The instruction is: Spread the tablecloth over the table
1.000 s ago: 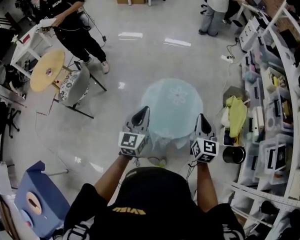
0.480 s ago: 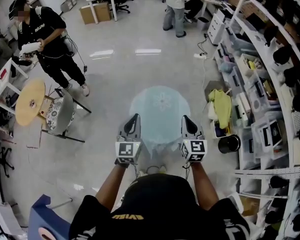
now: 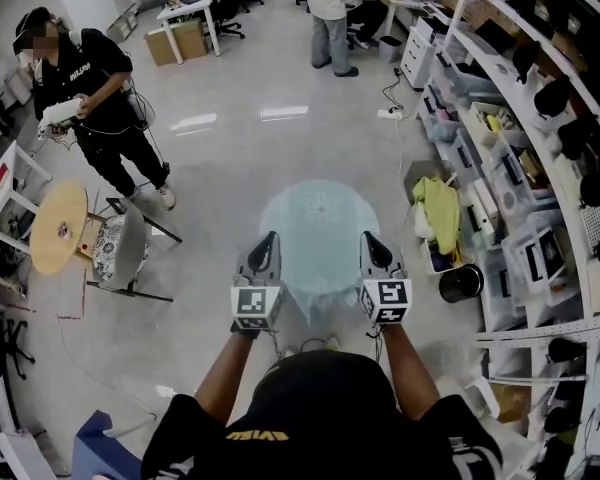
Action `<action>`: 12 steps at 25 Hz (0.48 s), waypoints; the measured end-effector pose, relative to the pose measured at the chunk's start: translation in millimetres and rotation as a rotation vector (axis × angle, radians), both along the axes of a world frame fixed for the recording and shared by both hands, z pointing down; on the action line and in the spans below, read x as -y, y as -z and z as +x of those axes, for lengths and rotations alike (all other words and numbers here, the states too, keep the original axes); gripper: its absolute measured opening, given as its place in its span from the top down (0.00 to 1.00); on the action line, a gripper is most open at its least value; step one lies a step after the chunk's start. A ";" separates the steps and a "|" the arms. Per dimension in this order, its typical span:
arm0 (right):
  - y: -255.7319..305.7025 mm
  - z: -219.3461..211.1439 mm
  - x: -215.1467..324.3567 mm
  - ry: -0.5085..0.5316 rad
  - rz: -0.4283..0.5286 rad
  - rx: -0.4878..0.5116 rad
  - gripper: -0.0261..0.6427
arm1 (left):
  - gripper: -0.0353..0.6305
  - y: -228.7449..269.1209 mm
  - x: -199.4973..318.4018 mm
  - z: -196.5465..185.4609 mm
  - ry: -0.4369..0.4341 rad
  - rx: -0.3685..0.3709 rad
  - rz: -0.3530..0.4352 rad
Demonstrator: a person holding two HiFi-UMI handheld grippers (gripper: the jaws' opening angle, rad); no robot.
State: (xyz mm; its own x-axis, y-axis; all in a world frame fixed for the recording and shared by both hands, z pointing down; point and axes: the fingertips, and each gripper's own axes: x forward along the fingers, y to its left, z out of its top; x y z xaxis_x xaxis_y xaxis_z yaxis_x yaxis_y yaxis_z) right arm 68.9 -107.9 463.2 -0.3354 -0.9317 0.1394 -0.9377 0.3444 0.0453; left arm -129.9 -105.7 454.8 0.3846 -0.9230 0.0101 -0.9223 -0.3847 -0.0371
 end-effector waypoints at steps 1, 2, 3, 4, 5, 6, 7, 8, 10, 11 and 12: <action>0.3 -0.2 0.3 0.000 0.001 -0.002 0.96 | 0.92 1.0 0.3 -0.4 -0.001 0.002 0.002; 0.5 0.2 1.0 0.000 0.001 -0.005 0.96 | 0.92 1.9 0.9 -0.2 -0.002 0.003 0.003; 0.3 0.8 2.0 0.000 0.001 -0.009 0.96 | 0.92 2.5 1.4 0.7 -0.003 0.003 0.004; -0.1 1.2 2.6 0.000 0.001 -0.013 0.96 | 0.92 2.5 1.5 1.6 -0.005 0.003 0.003; -0.7 1.0 2.5 0.001 0.000 -0.018 0.96 | 0.92 1.7 1.0 2.1 -0.005 0.003 0.000; -1.4 0.2 2.0 0.003 0.000 -0.023 0.96 | 0.92 0.5 0.1 1.9 -0.005 0.005 -0.003; -1.8 -0.8 1.5 0.005 -0.001 -0.026 0.96 | 0.92 -0.8 -0.5 1.0 -0.004 0.007 -0.006; -1.9 -1.9 1.5 0.006 0.000 -0.028 0.96 | 0.92 -1.7 -0.7 -0.2 -0.001 0.007 -0.008; -2.2 -3.3 2.1 0.006 0.001 -0.030 0.96 | 0.92 -2.6 -1.1 -2.3 0.003 0.006 -0.009; -2.5 -3.9 2.5 0.006 0.002 -0.032 0.96 | 0.92 -2.8 -1.3 -3.2 0.005 0.006 -0.008; -2.6 -4.7 3.0 0.007 0.002 -0.035 0.96 | 0.92 -2.9 -1.2 -4.4 0.007 0.006 -0.007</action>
State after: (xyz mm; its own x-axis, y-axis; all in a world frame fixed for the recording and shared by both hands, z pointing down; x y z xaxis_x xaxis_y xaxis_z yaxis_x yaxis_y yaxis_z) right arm 64.3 -110.9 465.8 -0.3365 -0.9299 0.1489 -0.9333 0.3503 0.0789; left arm -134.3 -104.5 457.7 0.3779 -0.9257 0.0191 -0.9248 -0.3783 -0.0397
